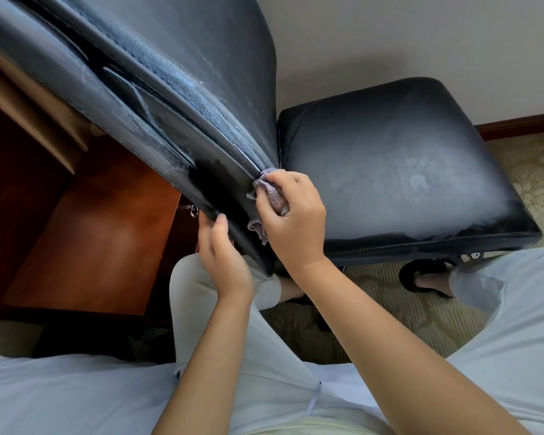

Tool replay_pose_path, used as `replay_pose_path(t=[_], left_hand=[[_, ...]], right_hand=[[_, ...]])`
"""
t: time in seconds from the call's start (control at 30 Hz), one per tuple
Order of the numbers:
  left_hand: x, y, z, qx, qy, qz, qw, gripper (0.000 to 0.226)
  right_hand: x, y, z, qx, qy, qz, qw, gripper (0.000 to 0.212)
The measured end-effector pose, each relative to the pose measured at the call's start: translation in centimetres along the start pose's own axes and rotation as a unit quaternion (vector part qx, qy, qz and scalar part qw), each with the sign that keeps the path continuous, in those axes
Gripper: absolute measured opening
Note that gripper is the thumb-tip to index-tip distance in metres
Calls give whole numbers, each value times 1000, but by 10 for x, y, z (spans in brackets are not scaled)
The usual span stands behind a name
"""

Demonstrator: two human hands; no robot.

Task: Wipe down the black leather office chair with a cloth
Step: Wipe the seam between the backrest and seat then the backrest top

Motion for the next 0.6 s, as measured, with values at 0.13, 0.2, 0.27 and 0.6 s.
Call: replay_pose_path(t=[0.13, 0.2, 0.27, 0.6], left_hand=[[1, 3, -1, 4, 15, 1, 1000, 36], [2, 5, -3, 6, 13, -2, 1000, 37], [2, 3, -3, 7, 10, -3, 1000, 35], [3, 1, -1, 0, -4, 3, 1000, 34]], right_hand=[[21, 36, 8, 13, -5, -81, 997, 12], [31, 51, 10, 27, -19, -124, 992, 12], [35, 55, 11, 21, -20, -144, 989, 11], [-22, -23, -4, -3, -7, 39, 999, 11]])
Point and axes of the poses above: each hand's wrist, its own x-axis away from the middle knuckle, its own z-axis out of the back of the hand, y = z × x, the point moved 5 cm from there along -x, towards the middle knuckle, and after that the axes turned 13 degrees about -x, right-handed, at the moved point
